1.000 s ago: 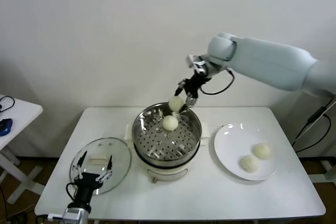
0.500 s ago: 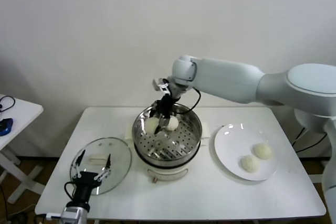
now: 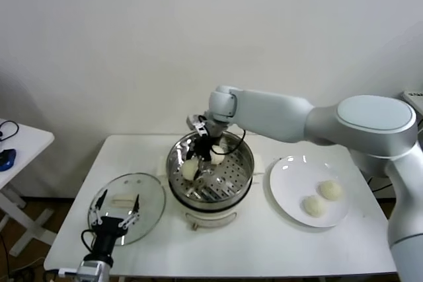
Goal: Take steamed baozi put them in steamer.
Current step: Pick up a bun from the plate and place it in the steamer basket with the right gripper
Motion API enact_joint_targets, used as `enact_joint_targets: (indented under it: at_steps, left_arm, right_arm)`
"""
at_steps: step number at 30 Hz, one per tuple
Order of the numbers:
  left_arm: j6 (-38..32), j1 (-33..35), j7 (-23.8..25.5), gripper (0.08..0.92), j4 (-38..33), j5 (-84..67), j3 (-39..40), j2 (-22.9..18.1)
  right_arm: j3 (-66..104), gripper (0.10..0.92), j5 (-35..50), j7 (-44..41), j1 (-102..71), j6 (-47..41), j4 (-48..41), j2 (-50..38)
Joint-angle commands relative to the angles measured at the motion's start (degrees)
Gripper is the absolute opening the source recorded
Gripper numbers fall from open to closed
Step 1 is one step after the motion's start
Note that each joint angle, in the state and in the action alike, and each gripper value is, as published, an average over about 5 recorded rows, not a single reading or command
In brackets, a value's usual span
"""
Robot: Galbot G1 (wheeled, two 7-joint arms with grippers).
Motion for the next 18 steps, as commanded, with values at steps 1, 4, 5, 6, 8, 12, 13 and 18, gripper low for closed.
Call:
enact_joint_targets:
  at_steps: [1,4,5,6,8,12,13,18]
  left_arm:
    - [0.0,-0.1,0.0,0.823,0.1,-0.1,0.0,0.1]
    - [0.0,-0.1,0.0,0.823,0.2,-0.1,-0.1,0.1]
    - [0.1,-0.2,0.0,0.823,0.2,-0.1,-0.1,0.2]
    - [0.1,-0.2,0.0,0.823,0.2,-0.1,-0.1,0.2]
    - [0.1,-0.3,0.0,0.823,0.3,-0.2,-0.1,0.2]
    - [0.1,-0.4,0.1,0.823,0.3,-0.1,0.0,0.2]
    - [0.1,-0.4,0.1,0.823,0.3,-0.1,0.0,0.2]
    - [0.1,-0.4,0.1,0.823,0.3,-0.1,0.0,0.2]
  right_arm:
    - [-0.1,0.712,-2.0,-0.1,-1.1,0.3,-0.9,0.6]
    - [-0.1,0.711,-2.1,-0.2,-1.0,0.4,-0.7,0.5]
    - [-0.1,0.710,-2.1,-0.2,-1.0,0.4,-0.6,0.5]
    - [-0.1,0.709,-2.1,-0.2,-1.0,0.4,-0.6,0.5]
    - [-0.1,0.709,-2.2,-0.2,-1.1,0.5,-0.6,0.5]
    - [-0.1,0.723,-2.5,0.0,-1.4,0.9,-0.4,0.6]
    - [-0.1,0.732,-2.6,0.0,-1.4,1.0,-0.4,0.6]
    - [-0.1,0.813,-2.6,-0.3,-0.9,1.4,0.3,0.2]
